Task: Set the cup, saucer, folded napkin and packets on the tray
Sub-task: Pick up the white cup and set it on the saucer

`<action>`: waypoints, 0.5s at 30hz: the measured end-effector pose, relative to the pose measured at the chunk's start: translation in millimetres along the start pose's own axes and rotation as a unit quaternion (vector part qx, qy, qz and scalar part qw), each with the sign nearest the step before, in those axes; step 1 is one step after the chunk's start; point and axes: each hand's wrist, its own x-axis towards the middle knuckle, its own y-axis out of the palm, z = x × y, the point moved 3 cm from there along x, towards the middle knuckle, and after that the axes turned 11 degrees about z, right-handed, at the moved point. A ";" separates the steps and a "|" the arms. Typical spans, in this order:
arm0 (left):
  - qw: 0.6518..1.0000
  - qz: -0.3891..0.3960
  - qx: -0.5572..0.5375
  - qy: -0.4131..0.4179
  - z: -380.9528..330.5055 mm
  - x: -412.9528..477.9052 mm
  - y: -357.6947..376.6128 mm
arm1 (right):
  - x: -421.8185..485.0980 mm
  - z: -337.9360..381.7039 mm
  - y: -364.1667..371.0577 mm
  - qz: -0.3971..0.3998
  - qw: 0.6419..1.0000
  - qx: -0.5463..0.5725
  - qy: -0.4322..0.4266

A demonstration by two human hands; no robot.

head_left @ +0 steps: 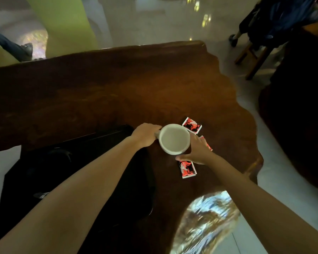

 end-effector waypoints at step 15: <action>0.977 -0.138 -0.154 0.058 16.3 -41.5 -33.0 | -9.8 50.5 -19.7 0.032 0.957 0.255 -0.131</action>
